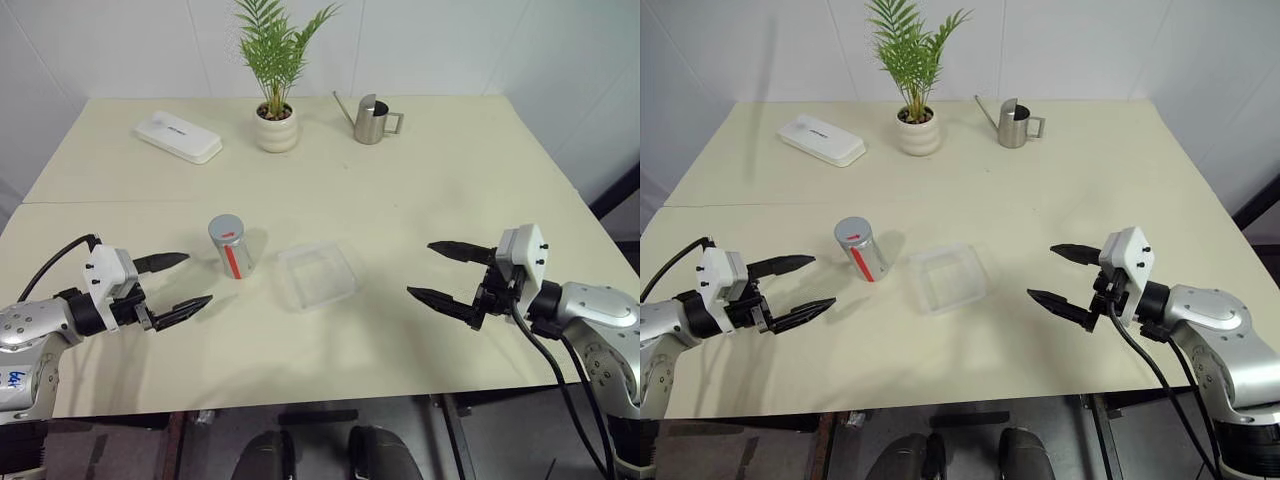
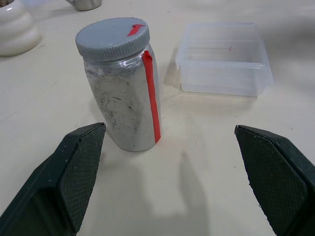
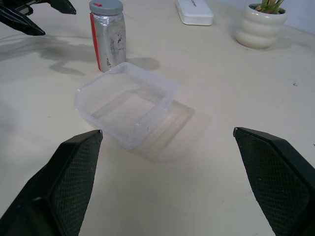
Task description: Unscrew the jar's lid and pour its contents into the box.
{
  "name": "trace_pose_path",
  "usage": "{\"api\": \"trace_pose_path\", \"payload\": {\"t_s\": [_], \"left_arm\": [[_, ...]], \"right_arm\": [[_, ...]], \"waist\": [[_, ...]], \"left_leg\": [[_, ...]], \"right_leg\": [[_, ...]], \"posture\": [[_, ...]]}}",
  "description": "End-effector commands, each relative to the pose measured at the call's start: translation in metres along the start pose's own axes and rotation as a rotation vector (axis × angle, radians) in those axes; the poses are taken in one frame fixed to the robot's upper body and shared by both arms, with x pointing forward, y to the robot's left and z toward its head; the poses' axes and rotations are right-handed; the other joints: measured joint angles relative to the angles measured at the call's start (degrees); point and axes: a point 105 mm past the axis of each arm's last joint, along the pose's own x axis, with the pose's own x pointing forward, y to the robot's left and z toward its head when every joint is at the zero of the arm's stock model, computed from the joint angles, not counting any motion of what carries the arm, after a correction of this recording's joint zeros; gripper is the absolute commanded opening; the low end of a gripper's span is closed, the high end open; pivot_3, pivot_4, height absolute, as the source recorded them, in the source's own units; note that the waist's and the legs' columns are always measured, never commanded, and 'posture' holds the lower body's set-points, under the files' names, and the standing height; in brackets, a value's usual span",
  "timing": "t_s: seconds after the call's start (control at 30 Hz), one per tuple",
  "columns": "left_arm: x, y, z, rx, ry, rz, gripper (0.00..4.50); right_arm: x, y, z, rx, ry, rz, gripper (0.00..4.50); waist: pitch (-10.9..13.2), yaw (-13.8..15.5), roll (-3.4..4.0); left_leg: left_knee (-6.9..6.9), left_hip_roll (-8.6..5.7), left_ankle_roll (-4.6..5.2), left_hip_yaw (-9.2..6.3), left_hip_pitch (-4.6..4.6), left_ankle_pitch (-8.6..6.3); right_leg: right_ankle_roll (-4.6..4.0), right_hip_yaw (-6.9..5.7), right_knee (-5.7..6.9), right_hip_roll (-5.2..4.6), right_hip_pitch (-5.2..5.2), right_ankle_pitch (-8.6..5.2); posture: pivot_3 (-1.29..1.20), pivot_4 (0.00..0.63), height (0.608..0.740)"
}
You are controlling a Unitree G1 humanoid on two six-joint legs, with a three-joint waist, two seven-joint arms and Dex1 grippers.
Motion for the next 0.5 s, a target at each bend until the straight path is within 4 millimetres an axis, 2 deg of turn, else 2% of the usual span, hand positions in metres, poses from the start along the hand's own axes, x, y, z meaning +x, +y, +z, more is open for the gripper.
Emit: {"api": "trace_pose_path", "payload": {"t_s": [0.03,0.17,0.27,0.5], "left_arm": [[-0.003,-0.001,0.008,0.029,-0.024,0.032,4.48],[-0.004,-0.007,0.004,0.011,-0.031,0.087,4.48],[-0.003,-0.011,0.002,-0.016,-0.045,0.168,4.48],[0.009,-0.023,0.002,-0.123,-0.115,0.421,4.48]], "right_arm": [[0.008,0.003,0.012,-0.031,-0.043,0.035,4.50],[0.017,0.000,0.015,-0.035,-0.070,0.058,4.50],[0.026,0.001,0.026,-0.063,-0.133,0.091,4.50],[0.051,0.020,0.055,-0.067,-0.252,0.267,4.50]], "waist": [[0.00,0.01,0.00],[0.00,0.08,0.00],[0.00,0.11,-0.01],[-0.01,0.21,-0.02]], "left_leg": [[0.00,0.00,0.00,0.00,0.01,0.00],[0.00,-0.01,-0.01,-0.01,0.03,0.00],[0.01,-0.02,0.00,-0.02,0.02,0.00],[0.03,-0.02,0.02,-0.06,0.02,0.00]], "right_leg": [[0.00,0.00,0.01,0.00,0.00,0.00],[-0.01,0.00,0.00,-0.04,0.01,0.01],[-0.01,-0.01,0.00,-0.06,0.01,0.01],[-0.01,-0.03,0.02,-0.06,0.05,0.02]], "posture": [[0.00,0.150,0.740],[0.00,0.150,0.740],[0.00,0.150,0.740],[0.00,0.150,0.740]]}}
